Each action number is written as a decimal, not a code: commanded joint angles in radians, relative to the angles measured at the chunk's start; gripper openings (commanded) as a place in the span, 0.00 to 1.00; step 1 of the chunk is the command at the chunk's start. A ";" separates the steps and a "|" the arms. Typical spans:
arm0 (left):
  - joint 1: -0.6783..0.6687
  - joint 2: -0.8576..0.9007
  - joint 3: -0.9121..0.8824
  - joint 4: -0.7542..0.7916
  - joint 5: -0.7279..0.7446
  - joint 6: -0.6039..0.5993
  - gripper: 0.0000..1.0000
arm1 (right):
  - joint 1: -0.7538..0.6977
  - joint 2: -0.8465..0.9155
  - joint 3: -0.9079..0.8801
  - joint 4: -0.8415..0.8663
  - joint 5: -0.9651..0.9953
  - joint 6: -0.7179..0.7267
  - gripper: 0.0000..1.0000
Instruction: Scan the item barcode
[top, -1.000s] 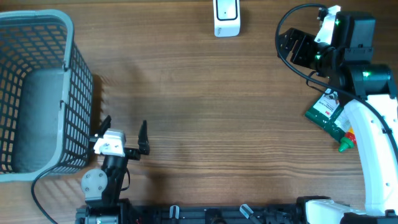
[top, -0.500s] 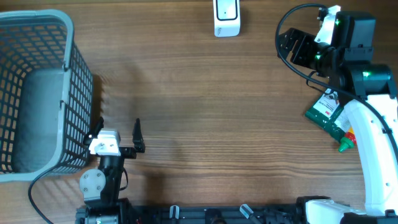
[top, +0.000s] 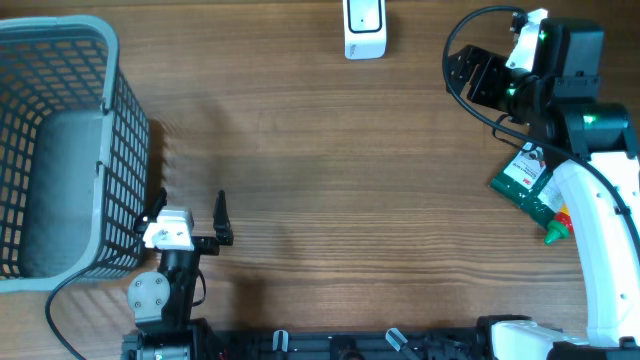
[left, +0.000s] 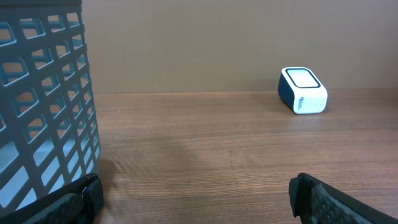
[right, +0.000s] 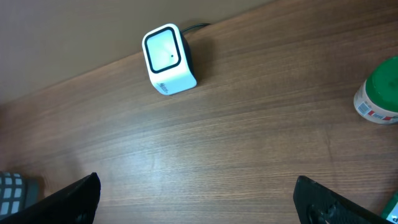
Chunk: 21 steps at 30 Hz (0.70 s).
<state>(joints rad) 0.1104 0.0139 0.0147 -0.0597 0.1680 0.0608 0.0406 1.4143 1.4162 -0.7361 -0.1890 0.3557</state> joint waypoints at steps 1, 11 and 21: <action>0.006 -0.009 -0.009 0.000 -0.013 -0.013 1.00 | 0.001 0.002 0.003 0.002 0.013 0.011 1.00; 0.006 -0.009 -0.009 0.000 -0.013 -0.013 1.00 | 0.001 0.002 0.003 0.005 0.222 -0.040 1.00; 0.006 -0.009 -0.009 0.000 -0.013 -0.013 1.00 | 0.001 0.002 0.003 0.007 0.246 -0.041 1.00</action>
<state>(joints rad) 0.1104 0.0139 0.0147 -0.0597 0.1680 0.0608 0.0406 1.4143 1.4162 -0.7361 0.0048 0.3336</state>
